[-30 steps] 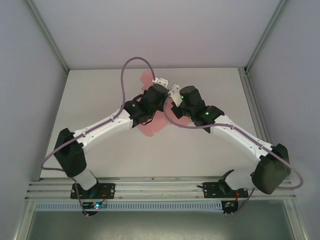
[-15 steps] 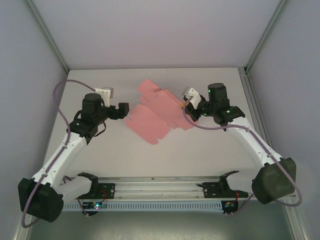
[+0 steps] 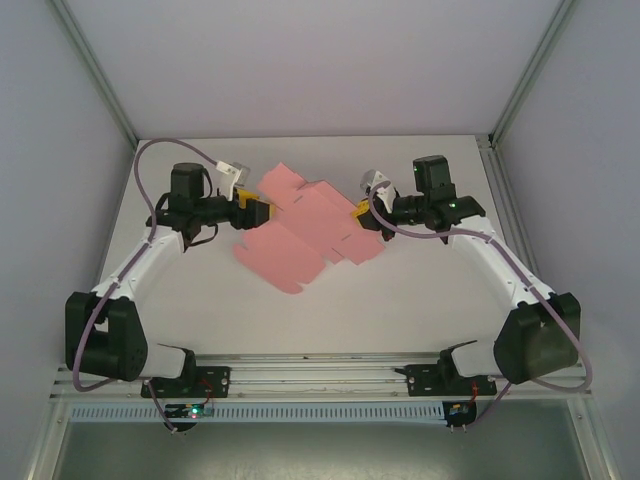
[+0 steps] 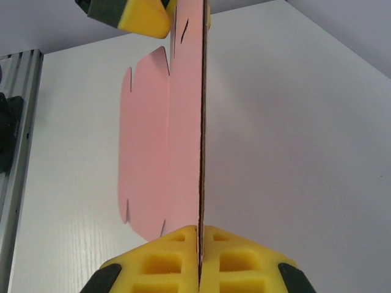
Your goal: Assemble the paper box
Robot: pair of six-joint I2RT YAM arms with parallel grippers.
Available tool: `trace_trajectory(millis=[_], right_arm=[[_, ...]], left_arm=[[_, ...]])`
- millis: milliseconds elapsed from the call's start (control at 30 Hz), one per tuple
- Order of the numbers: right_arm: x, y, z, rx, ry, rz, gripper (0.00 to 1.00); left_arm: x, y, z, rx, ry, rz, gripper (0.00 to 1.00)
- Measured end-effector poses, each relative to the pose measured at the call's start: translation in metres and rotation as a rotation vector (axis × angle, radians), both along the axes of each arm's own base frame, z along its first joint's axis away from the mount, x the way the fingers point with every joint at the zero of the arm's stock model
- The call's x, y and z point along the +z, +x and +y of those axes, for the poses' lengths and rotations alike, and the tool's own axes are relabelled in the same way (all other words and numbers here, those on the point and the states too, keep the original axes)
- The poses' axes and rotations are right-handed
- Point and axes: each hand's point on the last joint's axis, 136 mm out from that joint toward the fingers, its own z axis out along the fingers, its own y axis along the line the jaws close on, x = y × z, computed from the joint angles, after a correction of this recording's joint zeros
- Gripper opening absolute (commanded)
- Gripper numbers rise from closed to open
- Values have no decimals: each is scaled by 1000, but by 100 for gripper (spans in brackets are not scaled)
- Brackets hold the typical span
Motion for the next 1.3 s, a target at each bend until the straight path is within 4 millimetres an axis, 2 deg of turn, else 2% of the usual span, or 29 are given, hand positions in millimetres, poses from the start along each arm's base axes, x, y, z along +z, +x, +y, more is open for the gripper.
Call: trace_trajectory(millis=[67, 200, 333, 433, 567, 733, 967, 1133, 1300], right_arm=[[3, 3, 0, -5, 5, 1, 0], [7, 11, -2, -16, 18, 14, 0], [4, 13, -4, -22, 19, 33, 0], [2, 17, -5, -51, 2, 32, 0], [-7, 27, -6, -137, -52, -5, 0], [-9, 33, 3, -261, -179, -109, 0], [-28, 36, 4, -449, -371, -175, 0], [-37, 32, 9, -520, -459, -207, 0], [-61, 38, -1, -616, -545, -164, 0]], left_arm=[[3, -6, -5, -54, -15, -21, 65], [5, -12, -9, -110, -30, -43, 44], [-1, -6, -9, -102, -30, -20, 22], [-7, 2, -7, -63, -18, 13, 10], [-13, 7, -10, -14, -1, 55, 9], [-23, 14, -8, 61, 39, 91, 10], [-58, 24, -21, 196, 251, 155, 10], [-81, 19, -25, 274, 449, 163, 10], [-93, 7, -37, 243, 553, 134, 10]])
